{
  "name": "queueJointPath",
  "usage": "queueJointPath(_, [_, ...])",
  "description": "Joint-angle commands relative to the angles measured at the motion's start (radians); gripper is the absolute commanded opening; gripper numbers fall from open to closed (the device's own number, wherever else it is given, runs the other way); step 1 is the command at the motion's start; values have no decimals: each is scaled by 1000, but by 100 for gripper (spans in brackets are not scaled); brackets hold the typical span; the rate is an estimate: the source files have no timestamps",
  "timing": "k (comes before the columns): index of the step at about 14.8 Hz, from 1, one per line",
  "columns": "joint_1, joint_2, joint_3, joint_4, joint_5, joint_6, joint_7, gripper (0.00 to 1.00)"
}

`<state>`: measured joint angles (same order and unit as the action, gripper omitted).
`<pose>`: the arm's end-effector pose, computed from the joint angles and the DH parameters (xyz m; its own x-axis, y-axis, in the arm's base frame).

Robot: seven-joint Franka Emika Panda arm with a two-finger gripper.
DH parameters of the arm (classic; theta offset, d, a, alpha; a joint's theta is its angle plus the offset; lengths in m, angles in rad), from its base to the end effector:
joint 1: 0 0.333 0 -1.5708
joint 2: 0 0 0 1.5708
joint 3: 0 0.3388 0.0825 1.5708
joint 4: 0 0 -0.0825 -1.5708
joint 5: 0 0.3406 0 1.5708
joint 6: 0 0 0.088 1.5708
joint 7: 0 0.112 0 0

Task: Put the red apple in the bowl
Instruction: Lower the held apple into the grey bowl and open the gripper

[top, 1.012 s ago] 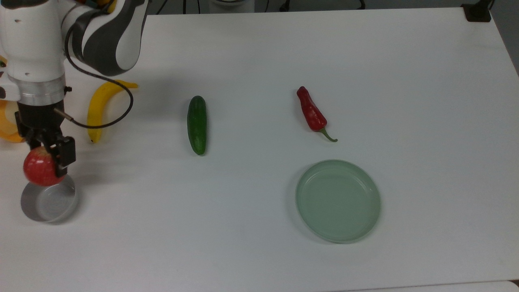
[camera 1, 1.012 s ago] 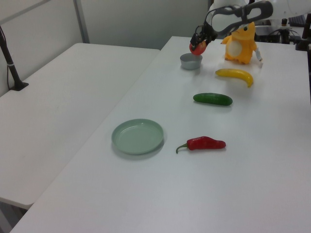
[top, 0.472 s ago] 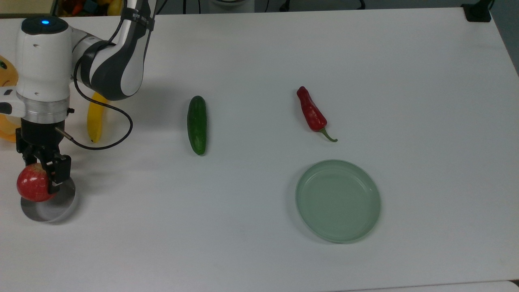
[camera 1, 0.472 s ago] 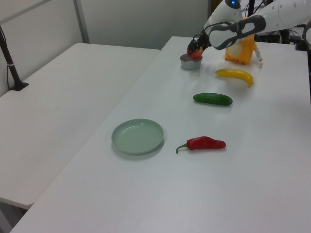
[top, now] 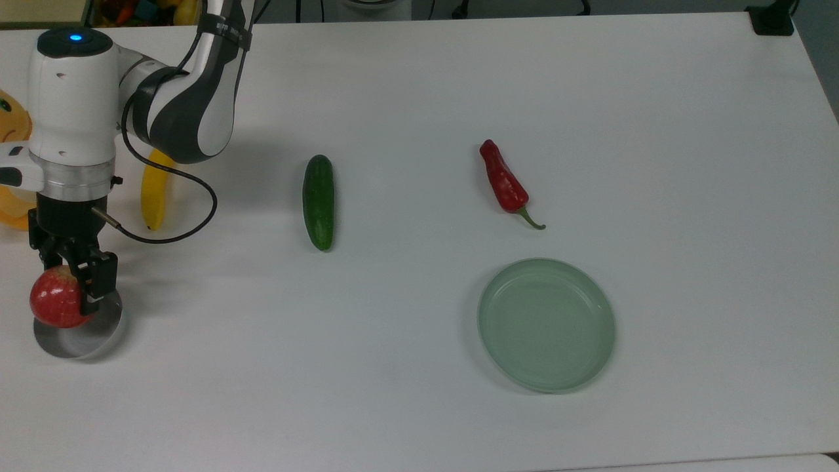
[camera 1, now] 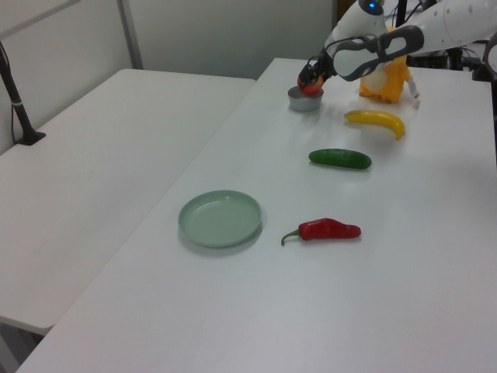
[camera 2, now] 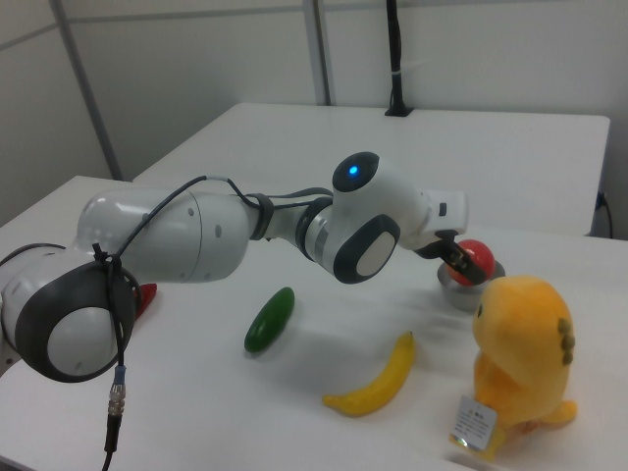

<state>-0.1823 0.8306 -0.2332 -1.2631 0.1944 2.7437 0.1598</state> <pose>0.7342 -0.2605 0.3767 0.6338 -0.4695 0.6147 -0.5294 -0.8427 -0.0978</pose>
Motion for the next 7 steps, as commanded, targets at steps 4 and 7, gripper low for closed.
queueJointPath(4, [0,31,23,14,20,83,7,54])
queueJointPath(7, [0,31,23,11,20,85,7,71])
